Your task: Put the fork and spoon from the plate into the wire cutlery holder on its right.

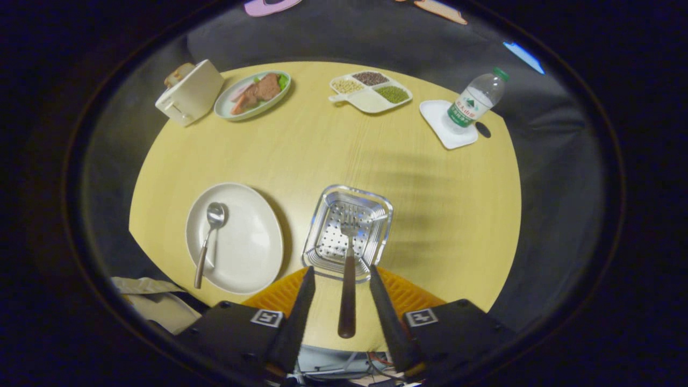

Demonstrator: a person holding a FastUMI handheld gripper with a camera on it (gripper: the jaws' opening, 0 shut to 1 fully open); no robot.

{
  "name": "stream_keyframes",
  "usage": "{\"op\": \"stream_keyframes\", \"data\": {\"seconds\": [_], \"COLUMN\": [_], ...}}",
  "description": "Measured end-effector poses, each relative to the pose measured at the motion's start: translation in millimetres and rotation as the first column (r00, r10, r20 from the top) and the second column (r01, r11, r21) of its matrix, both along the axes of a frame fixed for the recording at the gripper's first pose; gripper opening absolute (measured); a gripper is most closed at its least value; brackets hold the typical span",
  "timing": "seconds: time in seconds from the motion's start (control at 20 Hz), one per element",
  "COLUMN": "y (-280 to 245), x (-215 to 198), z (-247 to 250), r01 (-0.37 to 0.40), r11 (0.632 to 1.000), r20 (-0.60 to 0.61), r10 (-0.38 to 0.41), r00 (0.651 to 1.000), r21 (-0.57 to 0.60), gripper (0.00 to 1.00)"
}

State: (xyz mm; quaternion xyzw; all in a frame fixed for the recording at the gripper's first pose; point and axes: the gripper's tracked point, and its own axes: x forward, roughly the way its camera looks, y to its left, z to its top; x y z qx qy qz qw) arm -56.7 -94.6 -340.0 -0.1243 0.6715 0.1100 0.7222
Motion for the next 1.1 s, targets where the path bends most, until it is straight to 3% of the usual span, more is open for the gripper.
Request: {"op": "stream_keyframes", "data": {"seconds": [0.15, 0.55, 0.9, 1.1], "y": [23, 73, 116, 129], "x": [14, 14, -12, -28], "z": [14, 35, 30, 21], "r01": [0.042, -0.023, -0.046, -0.101], "r11": [0.996, 0.989, 0.972, 0.975], "r20": [0.133, 0.370, 0.425, 0.437], "r10": [-0.052, -0.034, -0.057, 0.005], "r00": [0.990, 0.928, 0.903, 0.899], "r21": [0.079, 0.149, 0.229, 0.196], "gripper": [1.00, 1.00, 1.00, 1.00]}}
